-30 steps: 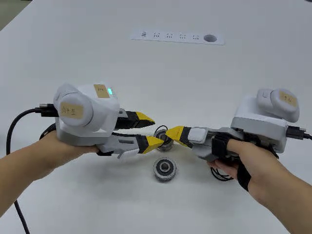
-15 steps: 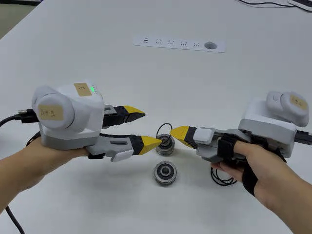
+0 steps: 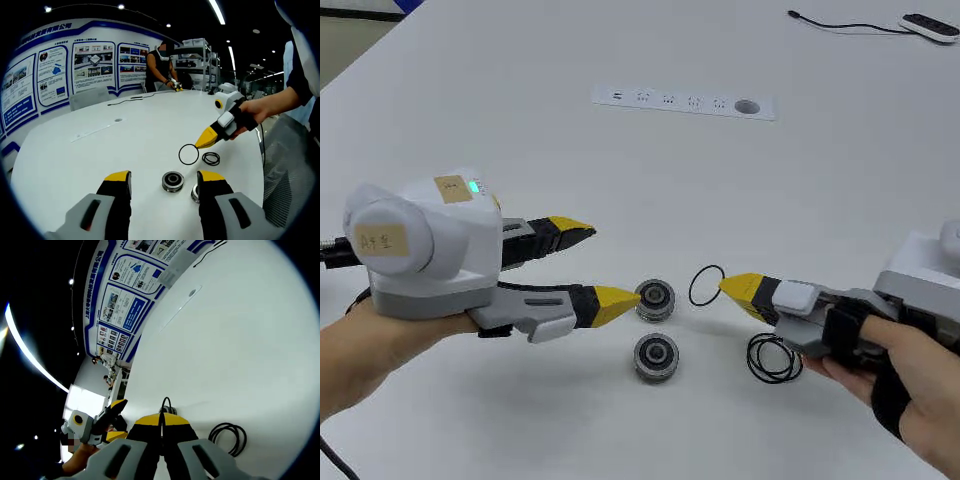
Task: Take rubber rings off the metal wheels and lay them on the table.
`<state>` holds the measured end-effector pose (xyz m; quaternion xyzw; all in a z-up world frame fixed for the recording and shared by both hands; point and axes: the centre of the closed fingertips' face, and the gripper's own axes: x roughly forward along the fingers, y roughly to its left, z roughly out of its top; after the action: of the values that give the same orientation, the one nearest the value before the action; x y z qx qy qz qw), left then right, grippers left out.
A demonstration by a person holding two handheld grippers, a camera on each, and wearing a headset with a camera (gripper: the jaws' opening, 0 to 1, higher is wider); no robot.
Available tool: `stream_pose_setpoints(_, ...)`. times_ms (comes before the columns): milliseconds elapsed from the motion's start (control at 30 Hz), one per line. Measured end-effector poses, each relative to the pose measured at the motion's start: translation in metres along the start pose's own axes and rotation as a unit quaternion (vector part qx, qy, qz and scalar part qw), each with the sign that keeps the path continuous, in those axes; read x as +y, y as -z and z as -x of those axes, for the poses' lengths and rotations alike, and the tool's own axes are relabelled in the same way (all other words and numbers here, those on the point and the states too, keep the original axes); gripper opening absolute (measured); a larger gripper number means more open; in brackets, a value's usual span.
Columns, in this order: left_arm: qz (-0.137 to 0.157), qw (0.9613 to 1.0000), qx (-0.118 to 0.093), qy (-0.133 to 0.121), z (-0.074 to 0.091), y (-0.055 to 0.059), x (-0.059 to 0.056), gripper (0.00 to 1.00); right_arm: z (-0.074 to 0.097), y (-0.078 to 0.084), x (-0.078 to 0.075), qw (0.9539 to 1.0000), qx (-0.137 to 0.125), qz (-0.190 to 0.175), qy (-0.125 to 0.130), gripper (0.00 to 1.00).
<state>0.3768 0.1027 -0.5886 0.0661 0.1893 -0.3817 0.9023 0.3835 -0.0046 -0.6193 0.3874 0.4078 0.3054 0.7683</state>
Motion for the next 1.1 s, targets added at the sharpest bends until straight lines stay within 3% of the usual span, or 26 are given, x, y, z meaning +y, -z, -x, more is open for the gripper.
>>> stream_pose_setpoints(267, 0.009, 0.9999, -0.010, -0.007, 0.009, 0.000, -0.002, 0.57, 0.022, 0.007, -0.023, 0.9992, -0.014, -0.019, 0.033, 0.02)
stream_pose_setpoints(567, 0.010, 0.9999, -0.009, -0.009, 0.013, 0.002, -0.006, 0.57, 0.039, 0.012, -0.037, 0.9975, -0.019, -0.032, 0.060, 0.02)
stream_pose_setpoints(700, 0.011, 0.9998, -0.010, -0.010, 0.014, 0.003, -0.008, 0.56, 0.046, 0.016, -0.051, 0.9949, -0.015, -0.036, 0.093, 0.02)
stream_pose_setpoints(900, 0.011, 0.9998, -0.011, -0.011, 0.017, 0.002, -0.011, 0.56, 0.051, 0.020, -0.059, 0.9931, -0.008, -0.021, 0.115, 0.02)
stream_pose_setpoints(1100, 0.011, 0.9998, -0.013, -0.013, 0.022, 0.003, -0.012, 0.56, 0.054, 0.021, -0.063, 0.9888, 0.004, 0.036, 0.145, 0.03)
